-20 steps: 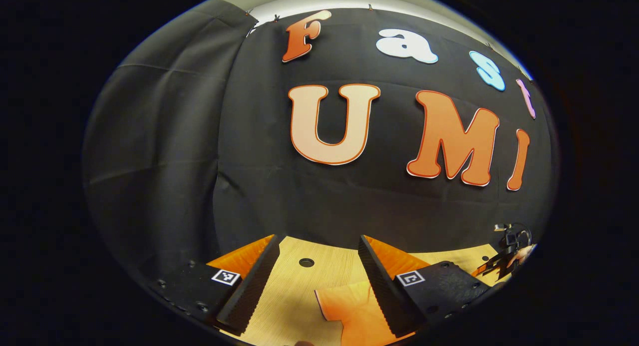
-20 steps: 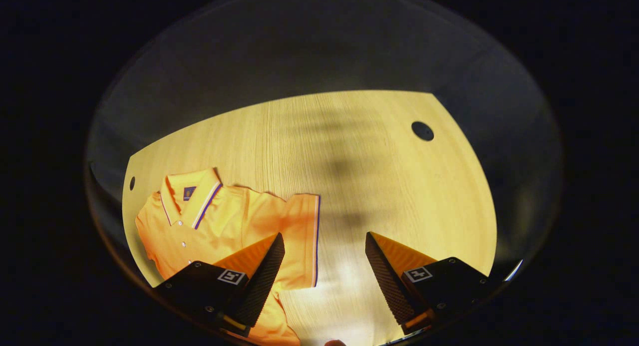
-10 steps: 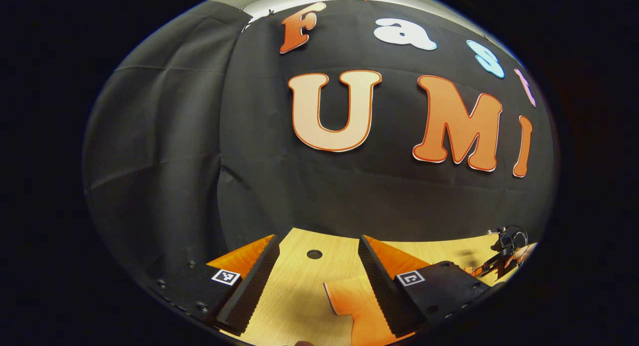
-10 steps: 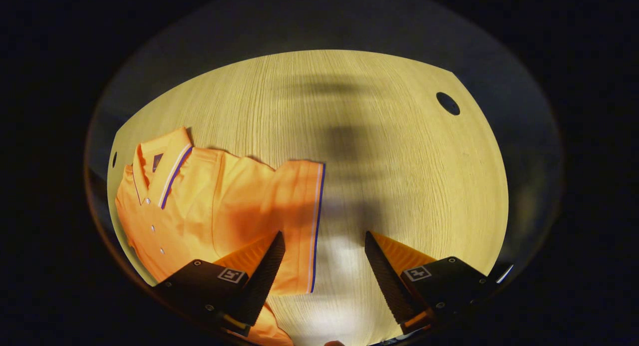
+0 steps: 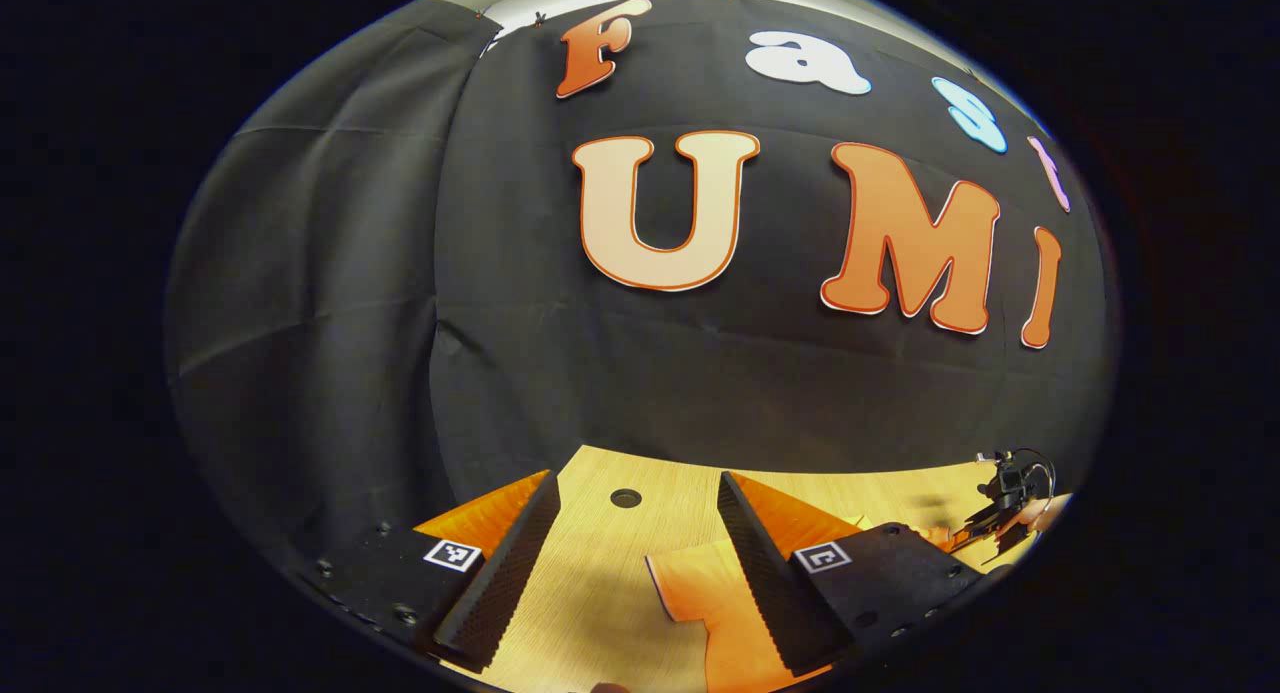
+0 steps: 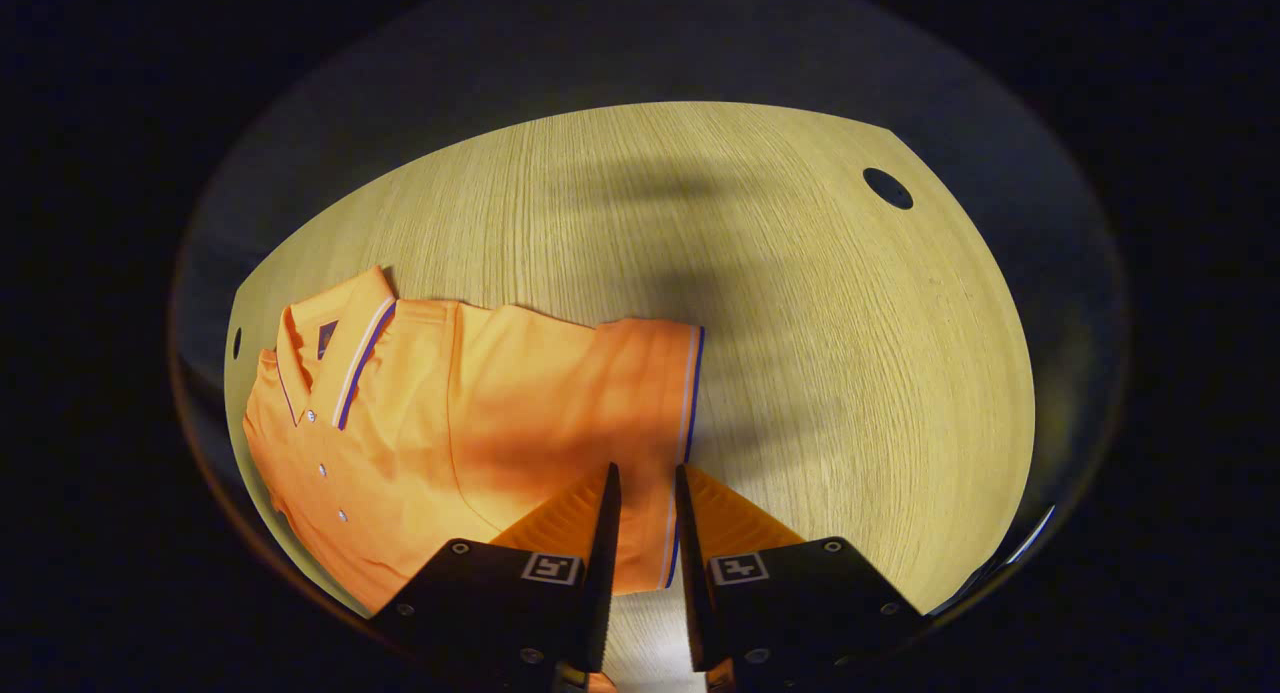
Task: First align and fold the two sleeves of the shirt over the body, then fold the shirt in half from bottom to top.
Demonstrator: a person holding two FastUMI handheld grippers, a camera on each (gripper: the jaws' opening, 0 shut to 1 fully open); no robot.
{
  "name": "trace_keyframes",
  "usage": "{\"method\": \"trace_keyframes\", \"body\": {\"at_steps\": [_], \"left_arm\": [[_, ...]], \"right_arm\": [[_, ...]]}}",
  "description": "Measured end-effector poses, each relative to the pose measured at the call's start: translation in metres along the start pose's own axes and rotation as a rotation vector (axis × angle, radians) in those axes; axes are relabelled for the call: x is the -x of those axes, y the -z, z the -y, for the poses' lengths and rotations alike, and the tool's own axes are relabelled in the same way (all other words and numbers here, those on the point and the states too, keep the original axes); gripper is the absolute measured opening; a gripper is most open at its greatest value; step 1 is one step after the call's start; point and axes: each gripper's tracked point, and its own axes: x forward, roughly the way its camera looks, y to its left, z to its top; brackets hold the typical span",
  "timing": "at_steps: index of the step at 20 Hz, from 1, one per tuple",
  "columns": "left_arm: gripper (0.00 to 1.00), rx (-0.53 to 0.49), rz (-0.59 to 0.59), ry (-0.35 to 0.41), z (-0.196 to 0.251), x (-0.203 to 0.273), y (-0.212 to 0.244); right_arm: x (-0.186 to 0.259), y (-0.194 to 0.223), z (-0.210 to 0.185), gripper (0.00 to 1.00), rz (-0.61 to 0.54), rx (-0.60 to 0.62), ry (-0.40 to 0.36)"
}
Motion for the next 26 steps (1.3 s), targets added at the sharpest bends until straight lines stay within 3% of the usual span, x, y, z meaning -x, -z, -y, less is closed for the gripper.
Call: {"method": "trace_keyframes", "body": {"at_steps": [2,7,12,19,26], "left_arm": [[0.98,0.0,0.001,0.004,-0.007,0.009,0.005],[0.98,-0.015,0.003,-0.001,-0.026,0.02,0.005],[0.98,-0.002,0.026,0.013,-0.04,0.028,-0.001],[0.97,0.029,0.051,0.041,-0.058,0.035,-0.005],[0.97,0.05,0.061,0.011,-0.103,0.048,-0.003]], "right_arm": [[0.001,0.002,-0.001,0.1,0.023,-0.032,0.0],[0.012,0.02,-0.008,0.1,-0.004,-0.128,-0.044],[0.068,-0.009,-0.025,0.1,0.148,-0.123,-0.098],[0.143,-0.024,-0.098,0.1,0.265,0.014,-0.165],[0.155,-0.003,-0.173,0.1,0.265,0.177,-0.178]]}}
